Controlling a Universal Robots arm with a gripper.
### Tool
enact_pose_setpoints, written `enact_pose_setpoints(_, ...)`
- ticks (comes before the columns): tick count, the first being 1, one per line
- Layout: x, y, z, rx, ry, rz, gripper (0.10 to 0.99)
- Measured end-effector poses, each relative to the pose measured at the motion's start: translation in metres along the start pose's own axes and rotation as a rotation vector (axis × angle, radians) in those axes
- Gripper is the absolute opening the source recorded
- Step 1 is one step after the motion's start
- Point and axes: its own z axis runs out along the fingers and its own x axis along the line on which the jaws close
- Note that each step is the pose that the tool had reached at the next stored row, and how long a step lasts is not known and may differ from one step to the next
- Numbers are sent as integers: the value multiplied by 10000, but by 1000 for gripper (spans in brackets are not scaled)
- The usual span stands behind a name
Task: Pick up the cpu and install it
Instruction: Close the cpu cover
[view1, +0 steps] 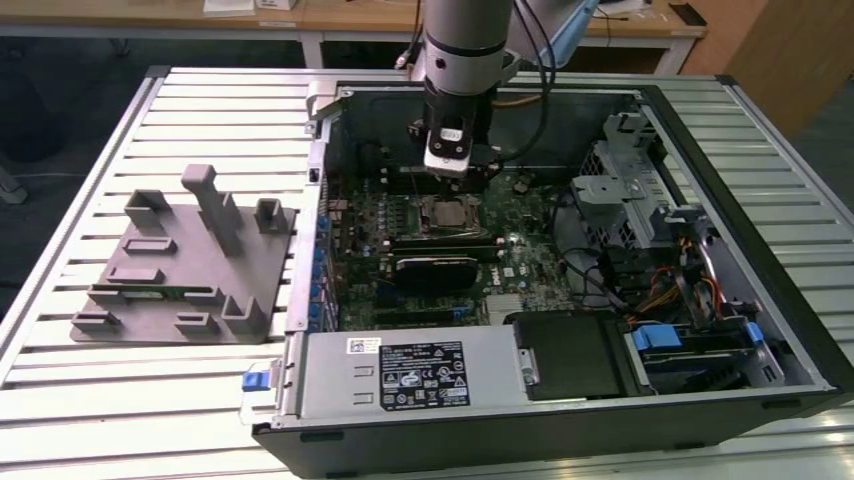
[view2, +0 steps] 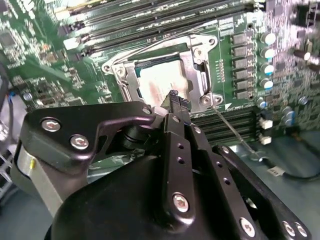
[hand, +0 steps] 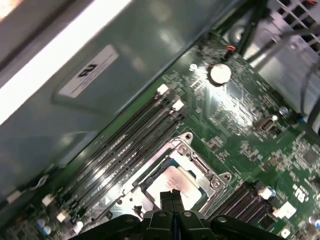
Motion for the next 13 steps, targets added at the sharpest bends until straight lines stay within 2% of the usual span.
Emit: enact_pose_setpoints(13,0,-1,8,22,83,-2369,106)
